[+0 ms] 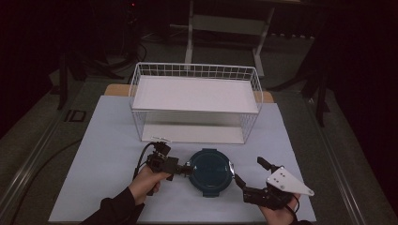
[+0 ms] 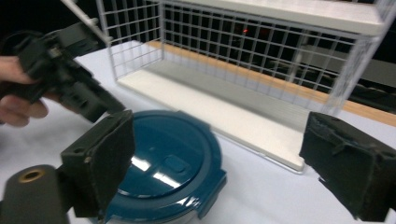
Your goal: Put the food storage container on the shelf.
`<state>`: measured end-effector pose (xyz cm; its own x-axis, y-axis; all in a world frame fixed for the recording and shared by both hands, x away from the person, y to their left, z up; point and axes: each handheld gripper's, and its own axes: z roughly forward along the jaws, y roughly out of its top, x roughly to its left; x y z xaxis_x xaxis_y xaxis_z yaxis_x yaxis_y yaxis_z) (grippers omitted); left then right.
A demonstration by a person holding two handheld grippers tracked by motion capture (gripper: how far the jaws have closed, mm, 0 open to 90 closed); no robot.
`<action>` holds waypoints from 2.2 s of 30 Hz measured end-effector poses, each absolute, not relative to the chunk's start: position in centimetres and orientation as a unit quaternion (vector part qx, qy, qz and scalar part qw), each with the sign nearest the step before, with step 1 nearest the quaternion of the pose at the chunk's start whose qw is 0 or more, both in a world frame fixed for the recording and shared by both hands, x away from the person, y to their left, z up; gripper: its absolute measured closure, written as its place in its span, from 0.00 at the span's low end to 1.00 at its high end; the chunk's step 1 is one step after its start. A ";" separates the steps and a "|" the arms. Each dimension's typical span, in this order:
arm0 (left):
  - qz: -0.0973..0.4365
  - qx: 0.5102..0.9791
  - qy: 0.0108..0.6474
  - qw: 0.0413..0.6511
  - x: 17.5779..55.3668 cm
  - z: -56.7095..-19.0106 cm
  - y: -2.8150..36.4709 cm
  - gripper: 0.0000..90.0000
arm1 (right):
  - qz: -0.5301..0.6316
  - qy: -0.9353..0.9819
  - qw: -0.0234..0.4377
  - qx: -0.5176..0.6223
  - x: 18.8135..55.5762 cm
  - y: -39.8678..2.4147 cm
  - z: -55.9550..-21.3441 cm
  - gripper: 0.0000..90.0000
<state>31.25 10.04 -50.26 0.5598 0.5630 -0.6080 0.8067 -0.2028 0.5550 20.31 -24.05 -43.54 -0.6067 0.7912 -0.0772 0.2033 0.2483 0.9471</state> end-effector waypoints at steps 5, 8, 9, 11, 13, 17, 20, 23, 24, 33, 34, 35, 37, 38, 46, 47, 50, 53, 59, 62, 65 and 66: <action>-0.183 0.743 0.469 0.441 31.6 -51.0 10.4 0.12 | 0.508 0.740 0.287 0.334 20.2 -23.8 -43.6 0.11; -0.202 0.739 0.474 0.434 31.6 -51.2 10.3 0.23 | 0.507 0.742 0.285 0.334 20.2 -23.7 -43.6 0.11; -0.208 0.737 0.476 0.432 31.6 -51.3 10.3 0.25 | 0.507 0.741 0.286 0.334 20.2 -23.7 -43.6 0.11; -0.212 0.736 0.482 0.425 31.6 -51.4 10.1 0.33 | 0.507 0.742 0.283 0.334 20.3 -23.7 -43.6 0.11; -0.220 0.733 0.484 0.425 31.6 -51.6 10.1 0.44 | 0.506 0.743 0.284 0.334 20.3 -23.7 -43.6 0.11; -0.227 0.731 0.479 0.428 31.6 -51.6 10.0 0.52 | 0.505 0.744 0.283 0.334 20.3 -23.7 -43.6 0.11; -0.230 0.728 0.483 0.429 31.7 -51.6 10.1 0.54 | 0.505 0.743 0.273 0.344 20.6 -23.8 -43.8 0.11; -0.230 0.726 0.484 0.430 31.5 -51.5 10.1 0.55 | 0.504 0.743 0.262 0.353 20.8 -24.0 -43.9 0.11; -0.228 0.727 0.481 0.434 31.4 -51.4 10.1 0.56 | 0.502 0.746 0.253 0.359 21.1 -24.1 -44.1 0.11; -0.201 0.742 0.464 0.440 30.1 -50.5 10.0 0.60 | 0.482 0.762 0.106 0.419 23.4 -24.4 -45.9 0.18; -0.201 0.742 0.464 0.440 30.1 -50.5 10.0 0.60 | 0.482 0.762 0.106 0.419 23.4 -24.4 -45.9 0.18; -0.201 0.742 0.464 0.440 30.1 -50.5 10.0 0.60 | 0.480 0.763 0.090 0.424 23.6 -24.5 -46.2 0.18; -0.191 0.750 0.454 0.442 29.6 -50.3 10.0 0.60 | 0.475 0.759 0.042 0.444 24.4 -24.9 -47.0 0.24; -0.189 0.752 0.451 0.442 29.5 -50.3 10.0 0.61 | 0.473 0.756 0.029 0.451 24.6 -25.0 -47.3 0.25; -0.171 0.767 0.429 0.446 28.7 -49.8 9.9 0.62 | 0.469 0.741 -0.054 0.477 26.0 -26.0 -48.7 0.39; -0.171 0.767 0.429 0.446 28.7 -49.8 9.9 0.62 | 0.469 0.741 -0.054 0.477 26.0 -26.0 -48.7 0.39; -0.170 0.769 0.421 0.449 28.4 -49.8 10.0 0.63 | 0.470 0.729 -0.087 0.490 26.3 -26.3 -49.2 0.47; -0.171 0.768 0.417 0.455 28.2 -49.9 10.2 0.63 | 0.469 0.728 -0.106 0.489 26.4 -26.3 -49.5 0.52; -0.174 0.767 0.417 0.455 28.1 -50.1 10.3 0.64 | 0.468 0.726 -0.144 0.483 26.4 -26.1 -49.8 0.57; -0.174 0.766 0.416 0.458 28.1 -50.2 10.3 0.63 | 0.474 0.713 -0.169 0.488 26.5 -26.3 -50.2 0.62; -0.164 0.764 0.417 0.463 27.8 -50.3 10.3 0.62 | 0.472 0.724 -0.159 0.477 26.5 -26.2 -50.0 0.63; -0.164 0.763 0.418 0.465 27.8 -50.4 10.3 0.62 | 0.473 0.724 -0.160 0.477 26.5 -26.2 -50.0 0.63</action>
